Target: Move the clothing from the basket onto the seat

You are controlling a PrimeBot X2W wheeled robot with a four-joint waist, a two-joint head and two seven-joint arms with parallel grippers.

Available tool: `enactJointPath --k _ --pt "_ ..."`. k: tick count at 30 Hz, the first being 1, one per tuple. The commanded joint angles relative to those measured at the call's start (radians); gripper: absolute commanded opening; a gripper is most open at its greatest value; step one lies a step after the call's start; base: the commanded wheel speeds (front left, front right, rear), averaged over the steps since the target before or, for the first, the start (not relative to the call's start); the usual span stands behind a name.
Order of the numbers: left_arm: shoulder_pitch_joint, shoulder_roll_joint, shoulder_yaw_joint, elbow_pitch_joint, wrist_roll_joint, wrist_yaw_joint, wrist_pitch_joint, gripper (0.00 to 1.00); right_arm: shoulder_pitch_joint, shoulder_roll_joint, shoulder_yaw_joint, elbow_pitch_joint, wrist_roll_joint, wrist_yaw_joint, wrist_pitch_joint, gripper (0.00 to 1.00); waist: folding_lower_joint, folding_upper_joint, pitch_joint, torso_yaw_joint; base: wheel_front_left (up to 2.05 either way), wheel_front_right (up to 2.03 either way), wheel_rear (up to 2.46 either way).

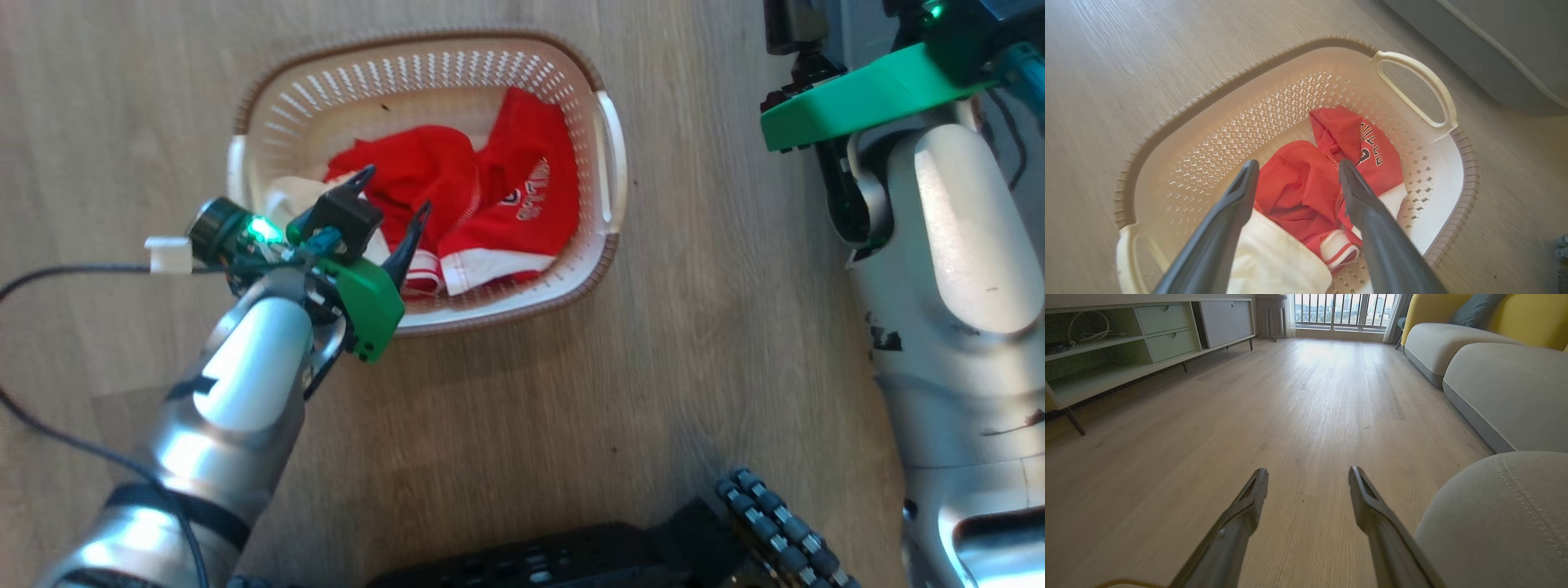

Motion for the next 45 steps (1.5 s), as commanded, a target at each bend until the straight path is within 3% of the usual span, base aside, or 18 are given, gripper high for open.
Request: enactJointPath --k 1,13,20,27,32,33,34,45 --pt "-0.020 0.029 0.002 0.002 0.006 -0.001 -0.010 1.00 0.000 0.019 0.015 -0.034 -0.002 0.000 -0.009 1.00 -0.0003 0.0001 0.047 -0.038 0.00 0.00 0.00" --pt "-0.224 0.018 -0.138 0.283 -0.018 -0.001 -0.004 1.00 -0.011 0.026 0.068 -0.076 0.066 0.000 -0.009 1.00 -0.0003 0.0001 0.155 -0.153 0.00 0.00 0.00" --pt "-0.312 0.033 -0.164 0.420 -0.025 0.011 0.095 1.00 -0.010 0.026 0.102 -0.096 0.122 0.000 -0.009 1.00 -0.0003 0.0001 0.208 -0.207 0.00 0.00 0.00" --pt "-0.314 0.051 -0.175 0.466 -0.029 0.027 0.201 1.00 0.007 0.026 0.105 -0.106 0.139 0.000 -0.009 1.00 -0.0003 0.0001 0.230 -0.224 0.00 0.00 0.00" --pt "-0.313 0.047 -0.178 0.472 -0.043 0.022 0.206 1.00 0.004 0.026 0.102 -0.104 0.142 0.000 -0.009 1.00 -0.0003 0.0001 0.235 -0.220 0.00 0.00 0.00" --pt "-0.313 0.045 -0.180 0.472 -0.046 0.019 0.199 0.46 0.000 0.026 0.104 -0.102 0.145 0.000 -0.009 1.00 -0.0003 0.0001 0.235 -0.220 0.00 0.00 0.00" --pt "-0.313 0.043 -0.178 0.472 -0.051 0.018 0.189 0.00 -0.004 0.026 0.106 -0.102 0.149 0.000 -0.009 1.00 -0.0003 0.0001 0.234 -0.220 0.00 0.00 0.00" --pt "-0.275 -0.035 -0.168 0.458 -0.117 0.005 0.059 0.00 0.006 0.026 0.095 -0.061 0.119 0.000 -0.009 1.00 -0.0003 0.0001 0.105 -0.154 0.00 0.00 0.00"
